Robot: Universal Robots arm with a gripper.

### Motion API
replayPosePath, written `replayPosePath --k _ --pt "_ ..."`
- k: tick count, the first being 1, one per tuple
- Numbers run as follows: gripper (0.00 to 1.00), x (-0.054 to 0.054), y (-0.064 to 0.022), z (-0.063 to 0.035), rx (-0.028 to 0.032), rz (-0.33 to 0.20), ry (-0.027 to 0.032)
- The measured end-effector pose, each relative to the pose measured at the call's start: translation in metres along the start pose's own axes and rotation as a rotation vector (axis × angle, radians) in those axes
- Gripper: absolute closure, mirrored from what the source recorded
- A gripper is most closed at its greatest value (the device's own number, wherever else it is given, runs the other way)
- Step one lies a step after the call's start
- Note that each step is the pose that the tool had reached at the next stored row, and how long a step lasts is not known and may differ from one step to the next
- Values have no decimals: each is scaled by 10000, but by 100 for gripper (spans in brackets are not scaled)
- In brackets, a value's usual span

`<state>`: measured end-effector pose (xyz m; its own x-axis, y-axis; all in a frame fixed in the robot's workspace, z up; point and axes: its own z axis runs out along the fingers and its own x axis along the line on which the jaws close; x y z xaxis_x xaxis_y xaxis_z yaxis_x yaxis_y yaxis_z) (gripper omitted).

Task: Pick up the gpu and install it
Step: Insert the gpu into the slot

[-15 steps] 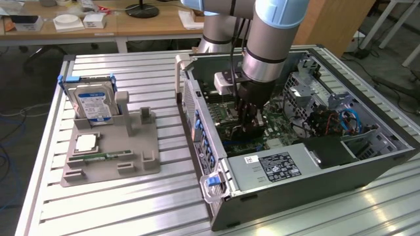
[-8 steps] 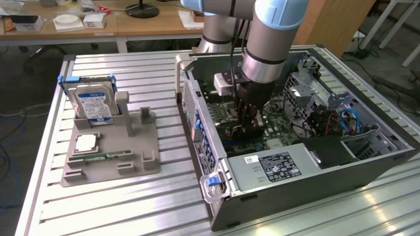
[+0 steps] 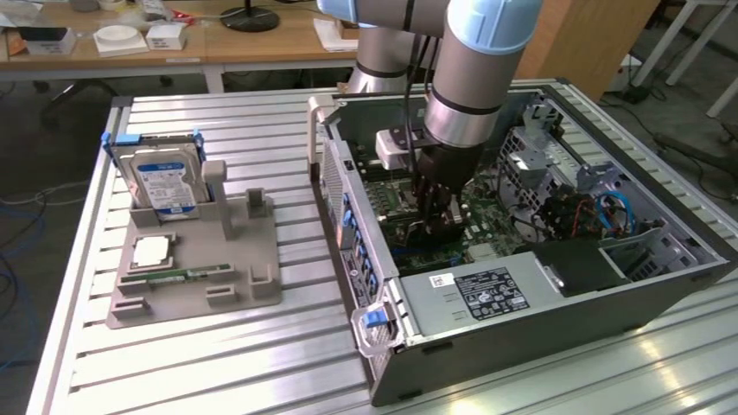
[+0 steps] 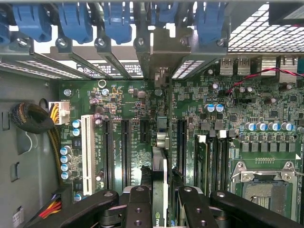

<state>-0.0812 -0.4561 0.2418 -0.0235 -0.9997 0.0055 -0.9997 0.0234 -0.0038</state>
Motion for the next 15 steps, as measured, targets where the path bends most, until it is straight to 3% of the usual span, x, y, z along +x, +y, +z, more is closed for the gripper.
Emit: replayPosePath --k 15 --pt "73 0 0 -30 1 0 -3"
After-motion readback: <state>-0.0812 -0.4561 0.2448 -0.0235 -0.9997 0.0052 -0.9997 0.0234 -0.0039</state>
